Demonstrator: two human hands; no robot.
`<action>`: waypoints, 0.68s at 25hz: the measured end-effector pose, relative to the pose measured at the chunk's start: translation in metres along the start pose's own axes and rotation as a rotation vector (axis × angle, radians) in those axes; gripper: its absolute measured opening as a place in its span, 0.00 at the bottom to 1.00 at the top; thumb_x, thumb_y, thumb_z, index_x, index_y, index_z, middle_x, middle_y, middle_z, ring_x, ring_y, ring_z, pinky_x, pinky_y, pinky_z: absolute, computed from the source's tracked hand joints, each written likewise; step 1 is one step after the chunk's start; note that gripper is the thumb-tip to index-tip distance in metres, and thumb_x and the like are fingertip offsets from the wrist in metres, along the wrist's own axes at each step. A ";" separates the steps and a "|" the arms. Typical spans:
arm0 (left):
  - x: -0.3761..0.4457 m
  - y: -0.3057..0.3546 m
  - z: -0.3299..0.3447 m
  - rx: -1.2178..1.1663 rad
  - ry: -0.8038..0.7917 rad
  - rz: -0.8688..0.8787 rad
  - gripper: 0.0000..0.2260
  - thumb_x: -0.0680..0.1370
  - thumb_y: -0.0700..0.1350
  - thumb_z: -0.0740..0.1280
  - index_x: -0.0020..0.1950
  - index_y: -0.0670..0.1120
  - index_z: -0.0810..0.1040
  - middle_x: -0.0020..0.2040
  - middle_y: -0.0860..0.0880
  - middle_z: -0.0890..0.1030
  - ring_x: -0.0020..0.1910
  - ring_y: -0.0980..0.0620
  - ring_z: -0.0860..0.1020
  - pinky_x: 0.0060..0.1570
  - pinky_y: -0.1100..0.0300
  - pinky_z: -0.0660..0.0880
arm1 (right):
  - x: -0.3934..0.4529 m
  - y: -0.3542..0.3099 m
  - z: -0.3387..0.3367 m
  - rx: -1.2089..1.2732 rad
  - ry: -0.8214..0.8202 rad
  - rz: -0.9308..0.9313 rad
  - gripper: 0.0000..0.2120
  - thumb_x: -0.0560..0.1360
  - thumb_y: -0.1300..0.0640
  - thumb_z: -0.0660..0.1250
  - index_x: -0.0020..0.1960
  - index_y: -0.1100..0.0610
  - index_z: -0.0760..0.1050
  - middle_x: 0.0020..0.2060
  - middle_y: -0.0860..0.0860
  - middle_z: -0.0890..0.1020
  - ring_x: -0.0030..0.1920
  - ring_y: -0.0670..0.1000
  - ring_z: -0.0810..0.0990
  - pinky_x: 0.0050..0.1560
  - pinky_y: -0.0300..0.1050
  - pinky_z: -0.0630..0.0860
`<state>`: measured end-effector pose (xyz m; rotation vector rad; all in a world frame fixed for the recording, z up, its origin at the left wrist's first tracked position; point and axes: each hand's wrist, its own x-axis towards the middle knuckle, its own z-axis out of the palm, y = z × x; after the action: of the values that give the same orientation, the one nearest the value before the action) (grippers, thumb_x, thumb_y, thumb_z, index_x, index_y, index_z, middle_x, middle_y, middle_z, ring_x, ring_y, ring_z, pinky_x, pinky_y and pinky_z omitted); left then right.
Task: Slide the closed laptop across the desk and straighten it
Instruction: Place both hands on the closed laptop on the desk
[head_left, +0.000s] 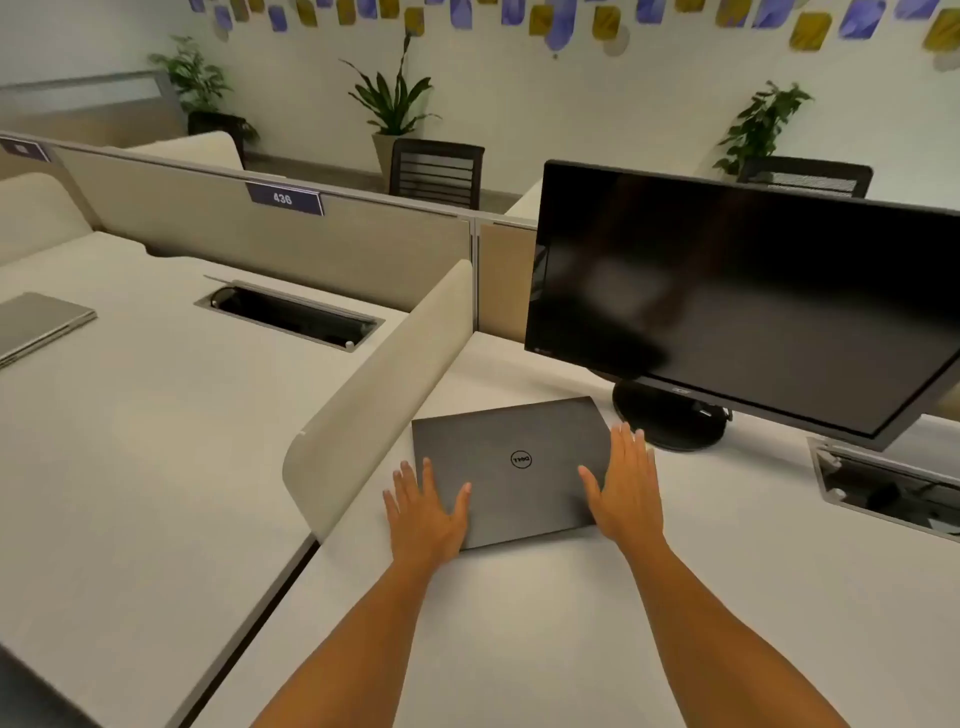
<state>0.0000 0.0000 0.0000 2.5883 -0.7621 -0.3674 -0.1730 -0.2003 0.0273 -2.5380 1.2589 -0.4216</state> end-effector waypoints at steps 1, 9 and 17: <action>0.001 -0.002 0.003 -0.079 -0.025 -0.063 0.37 0.81 0.67 0.50 0.83 0.49 0.42 0.83 0.41 0.42 0.81 0.43 0.40 0.78 0.46 0.38 | 0.001 0.003 0.004 -0.028 -0.051 0.052 0.38 0.80 0.40 0.56 0.80 0.58 0.46 0.80 0.55 0.51 0.80 0.57 0.46 0.78 0.52 0.44; 0.009 0.027 0.016 -0.214 0.036 -0.275 0.35 0.81 0.67 0.50 0.83 0.50 0.49 0.80 0.40 0.59 0.77 0.41 0.58 0.75 0.44 0.56 | 0.015 0.013 0.018 0.061 -0.239 0.385 0.38 0.78 0.40 0.60 0.77 0.61 0.53 0.71 0.61 0.67 0.69 0.62 0.68 0.66 0.59 0.68; 0.036 0.043 -0.004 -0.392 -0.030 -0.676 0.47 0.72 0.73 0.63 0.80 0.44 0.55 0.75 0.43 0.63 0.70 0.39 0.65 0.66 0.41 0.70 | 0.057 0.024 0.011 0.259 -0.362 0.659 0.33 0.80 0.41 0.58 0.75 0.64 0.62 0.72 0.62 0.66 0.71 0.64 0.65 0.70 0.60 0.64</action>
<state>0.0114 -0.0523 0.0181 2.3846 0.1978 -0.6733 -0.1539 -0.2588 0.0160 -1.7462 1.6486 0.0256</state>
